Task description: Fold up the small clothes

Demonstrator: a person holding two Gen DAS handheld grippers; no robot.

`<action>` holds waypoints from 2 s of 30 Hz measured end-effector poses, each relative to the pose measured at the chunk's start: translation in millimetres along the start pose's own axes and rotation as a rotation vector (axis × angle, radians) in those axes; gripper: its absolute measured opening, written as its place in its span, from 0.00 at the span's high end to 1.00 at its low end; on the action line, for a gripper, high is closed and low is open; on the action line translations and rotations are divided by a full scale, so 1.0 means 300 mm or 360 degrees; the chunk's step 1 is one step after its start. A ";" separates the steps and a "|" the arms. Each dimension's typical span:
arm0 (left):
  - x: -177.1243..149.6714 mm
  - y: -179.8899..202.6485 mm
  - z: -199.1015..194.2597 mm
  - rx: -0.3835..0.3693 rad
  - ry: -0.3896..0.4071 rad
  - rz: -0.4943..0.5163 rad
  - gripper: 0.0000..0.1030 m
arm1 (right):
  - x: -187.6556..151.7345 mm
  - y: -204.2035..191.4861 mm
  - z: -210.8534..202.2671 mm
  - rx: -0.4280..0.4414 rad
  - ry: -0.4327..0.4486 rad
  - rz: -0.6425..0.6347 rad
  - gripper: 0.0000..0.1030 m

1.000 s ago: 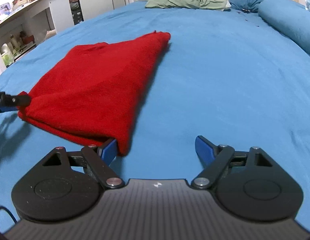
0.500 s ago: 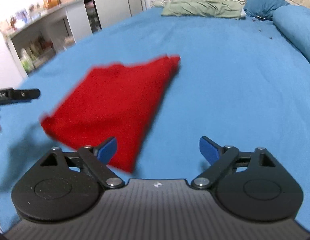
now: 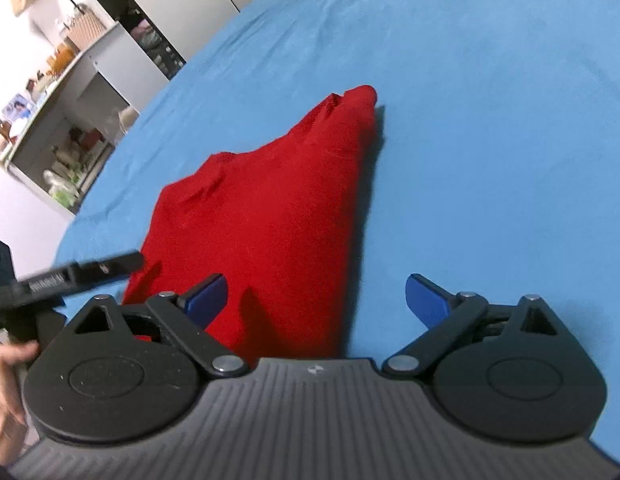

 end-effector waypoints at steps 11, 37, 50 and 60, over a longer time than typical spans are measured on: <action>0.006 0.074 -0.022 -0.0049 -0.0020 0.0026 0.76 | -0.002 -0.061 0.061 0.0069 0.0021 0.0007 0.63; -0.610 0.526 -0.383 -0.0117 -0.0005 0.0253 0.74 | -0.555 0.192 -0.589 -0.0062 0.0017 0.0131 0.54; -0.700 0.463 -0.318 0.0176 -0.0043 0.0391 0.49 | -0.608 0.268 -0.651 -0.0378 0.0019 -0.0034 0.15; -0.616 0.551 -0.557 0.0225 0.0055 0.0449 0.50 | -0.544 0.139 -0.867 -0.0393 0.0166 -0.0077 0.14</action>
Point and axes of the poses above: each gripper's, at about its wrist camera, not at the fingertips, and z roughly the way its jaws point, y to its right, x to its top, the point moved 5 cm from there along z, roughly the way its jaws point
